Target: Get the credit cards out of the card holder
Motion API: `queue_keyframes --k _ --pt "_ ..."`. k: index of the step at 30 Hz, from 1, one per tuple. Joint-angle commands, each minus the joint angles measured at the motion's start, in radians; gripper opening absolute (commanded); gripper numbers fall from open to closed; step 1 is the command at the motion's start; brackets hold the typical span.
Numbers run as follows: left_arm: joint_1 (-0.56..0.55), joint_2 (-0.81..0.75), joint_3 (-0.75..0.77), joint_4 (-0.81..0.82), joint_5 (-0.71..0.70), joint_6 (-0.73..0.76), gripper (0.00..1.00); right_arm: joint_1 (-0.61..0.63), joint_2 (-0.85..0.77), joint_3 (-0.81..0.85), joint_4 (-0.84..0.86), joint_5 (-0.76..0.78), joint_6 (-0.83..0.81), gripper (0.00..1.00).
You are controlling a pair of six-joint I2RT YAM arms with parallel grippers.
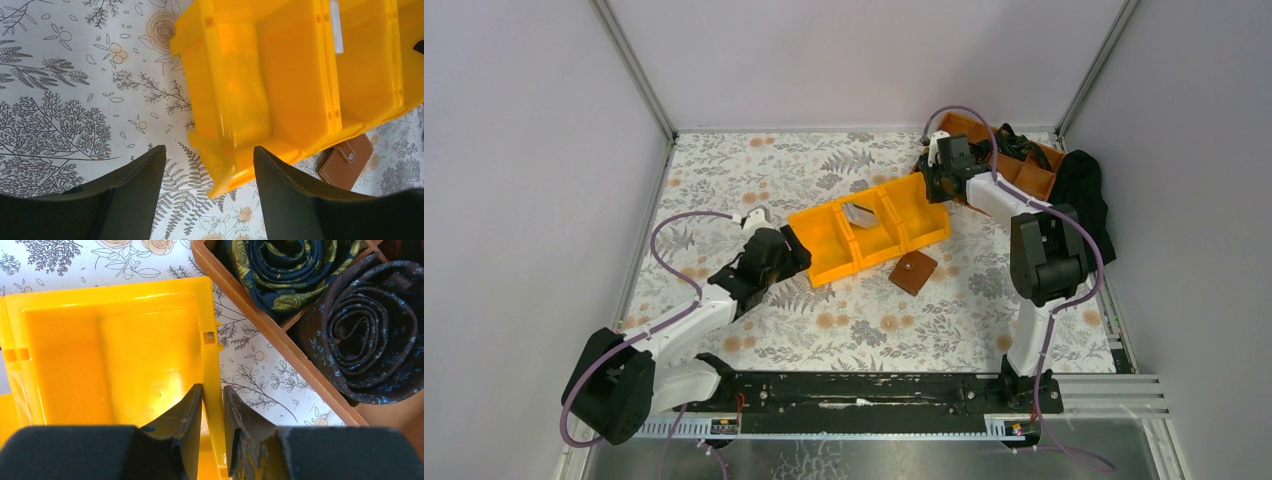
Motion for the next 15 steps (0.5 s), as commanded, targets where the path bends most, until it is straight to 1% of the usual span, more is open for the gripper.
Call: queue_keyframes --k 1,9,15 --pt "-0.005 0.001 -0.007 0.050 0.008 0.014 0.72 0.001 -0.057 -0.028 0.020 0.018 0.031 0.16" --pt "-0.005 -0.003 -0.007 0.046 -0.002 0.017 0.73 0.002 -0.124 -0.091 0.030 0.011 0.079 0.07" --pt "-0.005 0.001 -0.010 0.049 -0.003 0.012 0.73 0.001 -0.201 -0.176 0.057 -0.007 0.117 0.07"
